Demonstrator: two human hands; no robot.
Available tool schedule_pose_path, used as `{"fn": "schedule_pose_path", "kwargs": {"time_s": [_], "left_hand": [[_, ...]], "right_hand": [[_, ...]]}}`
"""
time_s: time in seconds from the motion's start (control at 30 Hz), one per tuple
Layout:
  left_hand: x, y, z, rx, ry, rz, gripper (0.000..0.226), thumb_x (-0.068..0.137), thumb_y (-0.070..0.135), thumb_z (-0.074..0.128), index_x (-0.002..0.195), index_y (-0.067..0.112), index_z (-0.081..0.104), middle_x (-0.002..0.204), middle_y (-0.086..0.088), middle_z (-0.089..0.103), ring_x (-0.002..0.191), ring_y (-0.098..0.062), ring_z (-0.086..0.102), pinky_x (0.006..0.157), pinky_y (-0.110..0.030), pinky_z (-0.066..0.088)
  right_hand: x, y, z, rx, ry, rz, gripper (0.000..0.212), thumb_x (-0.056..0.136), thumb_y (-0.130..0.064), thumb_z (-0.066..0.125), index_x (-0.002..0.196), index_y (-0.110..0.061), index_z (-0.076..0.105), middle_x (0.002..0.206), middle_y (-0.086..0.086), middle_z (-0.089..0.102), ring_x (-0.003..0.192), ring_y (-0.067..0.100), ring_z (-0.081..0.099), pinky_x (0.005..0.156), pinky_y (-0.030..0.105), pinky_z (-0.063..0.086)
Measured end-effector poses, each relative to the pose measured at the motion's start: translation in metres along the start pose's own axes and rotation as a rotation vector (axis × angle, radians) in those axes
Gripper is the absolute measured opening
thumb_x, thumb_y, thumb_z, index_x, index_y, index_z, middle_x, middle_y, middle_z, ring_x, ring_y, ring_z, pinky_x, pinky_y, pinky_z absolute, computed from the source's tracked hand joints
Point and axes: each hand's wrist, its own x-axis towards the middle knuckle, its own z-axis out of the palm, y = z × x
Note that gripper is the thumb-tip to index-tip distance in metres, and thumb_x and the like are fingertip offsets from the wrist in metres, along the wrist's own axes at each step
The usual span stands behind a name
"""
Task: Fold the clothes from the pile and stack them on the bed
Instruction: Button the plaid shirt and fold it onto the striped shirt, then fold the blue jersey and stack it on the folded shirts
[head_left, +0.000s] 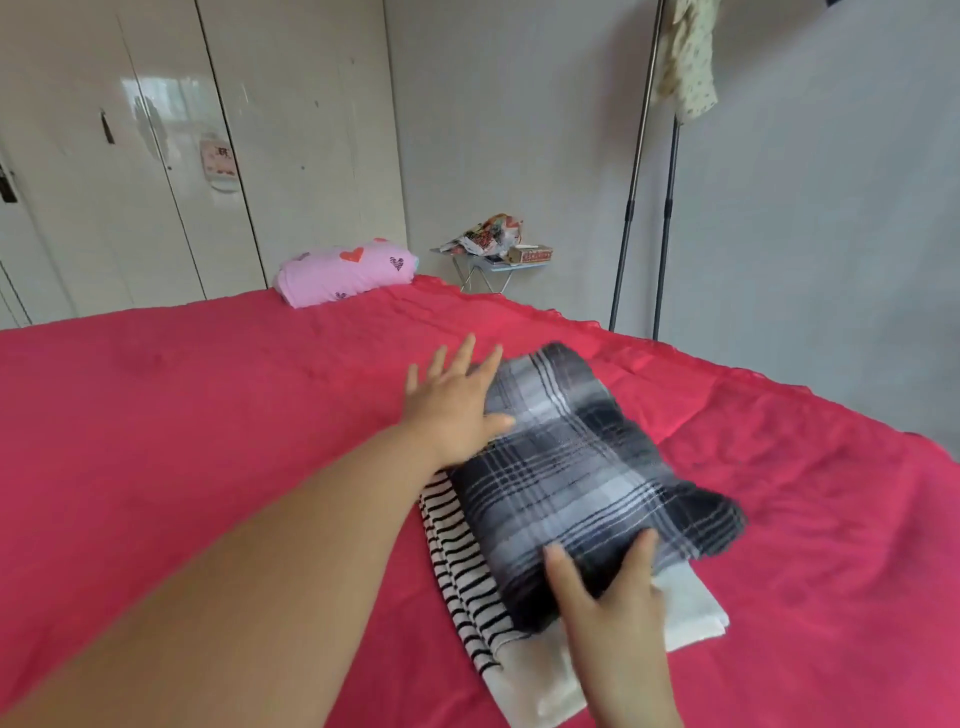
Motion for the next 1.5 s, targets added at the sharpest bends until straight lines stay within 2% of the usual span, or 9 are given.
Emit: {"fn": "schedule_pose_path", "kwargs": {"time_s": [0.1,0.3,0.37,0.47,0.57,0.93,1.07,1.2,1.5], "left_hand": [[-0.019,0.003,0.058,-0.133,-0.166,-0.088,0.070,0.092,0.057,0.037,0.148,0.035,0.000,0.158,0.002,-0.005,0.145,-0.029,0.001,0.115,-0.053,0.010],[-0.041,0.020,0.089,-0.269,-0.165,-0.222,0.061,0.093,0.062,0.019,0.147,0.038,0.008,0.158,0.005,-0.003,0.145,-0.026,-0.007,0.115,-0.053,0.002],[-0.039,0.026,0.089,-0.286,-0.131,-0.242,0.060,0.093,0.061,0.019,0.147,0.038,0.008,0.158,0.004,-0.004,0.145,-0.026,-0.008,0.115,-0.054,0.001],[-0.035,0.027,0.098,-0.298,-0.161,-0.291,0.064,0.092,0.062,0.023,0.148,0.036,0.004,0.158,0.002,-0.005,0.144,-0.028,-0.009,0.115,-0.054,0.002],[-0.039,0.027,0.124,-0.267,-0.197,-0.338,0.065,0.093,0.060,0.020,0.149,0.033,0.000,0.158,0.001,-0.007,0.144,-0.026,-0.011,0.116,-0.051,-0.001],[-0.040,0.020,0.142,-0.246,-0.344,-0.276,0.065,0.094,0.059,0.017,0.148,0.031,-0.005,0.157,0.000,-0.015,0.143,-0.026,-0.016,0.116,-0.049,-0.003],[-0.081,0.004,0.120,-0.219,-0.220,-0.169,0.061,0.097,0.052,0.025,0.149,0.028,0.006,0.158,0.001,-0.003,0.145,-0.021,-0.005,0.118,-0.041,0.008],[-0.134,-0.020,0.095,-0.204,-0.136,-0.259,0.060,0.096,0.045,0.036,0.149,0.025,0.015,0.157,-0.001,0.011,0.144,-0.022,0.011,0.117,-0.037,0.018],[-0.288,-0.085,0.023,-0.057,-0.101,-0.376,0.051,0.093,0.041,0.044,0.140,0.023,0.034,0.139,0.000,0.042,0.130,-0.019,0.038,0.106,-0.032,0.033]], "right_hand": [[-0.006,0.002,-0.002,-0.298,-0.183,-0.001,0.091,0.086,-0.044,0.057,0.148,-0.018,-0.003,0.132,0.016,0.042,0.123,0.022,0.042,0.097,0.020,0.031],[0.018,-0.039,-0.037,-0.619,0.139,-0.418,0.044,0.091,-0.050,0.038,0.130,-0.031,0.047,0.110,0.004,0.053,0.103,0.026,0.055,0.073,0.033,0.039],[0.044,-0.051,-0.028,-0.609,0.172,-0.665,0.042,0.093,-0.045,0.035,0.126,-0.031,0.055,0.109,0.009,0.057,0.104,0.034,0.055,0.083,0.040,0.044],[0.085,-0.051,0.000,-0.923,-0.118,-0.691,0.045,0.098,-0.043,0.024,0.142,-0.036,0.031,0.152,0.002,0.027,0.142,0.029,0.016,0.113,0.052,0.012],[0.111,-0.014,0.017,-1.104,-0.363,-0.553,0.049,0.099,-0.042,0.017,0.147,-0.036,0.011,0.157,-0.007,0.003,0.145,0.025,-0.007,0.113,0.054,-0.003],[0.129,0.025,0.028,-1.032,-0.473,-0.425,0.049,0.098,-0.040,0.016,0.146,-0.041,0.006,0.157,-0.013,-0.002,0.145,0.019,-0.008,0.116,0.050,0.001],[0.112,0.009,0.023,-1.143,-0.444,-0.397,0.051,0.098,-0.042,0.012,0.148,-0.036,0.001,0.157,-0.008,-0.004,0.145,0.023,-0.006,0.115,0.053,-0.001],[0.069,-0.016,0.026,-1.178,-0.328,-0.474,0.047,0.098,-0.041,0.023,0.143,-0.026,0.028,0.152,0.001,0.023,0.142,0.028,0.011,0.112,0.057,0.005],[-0.118,-0.030,0.085,-0.961,-0.641,-0.678,0.044,0.095,-0.039,0.037,0.138,-0.027,0.036,0.138,0.004,0.039,0.130,0.024,0.035,0.106,0.039,0.031]]}}
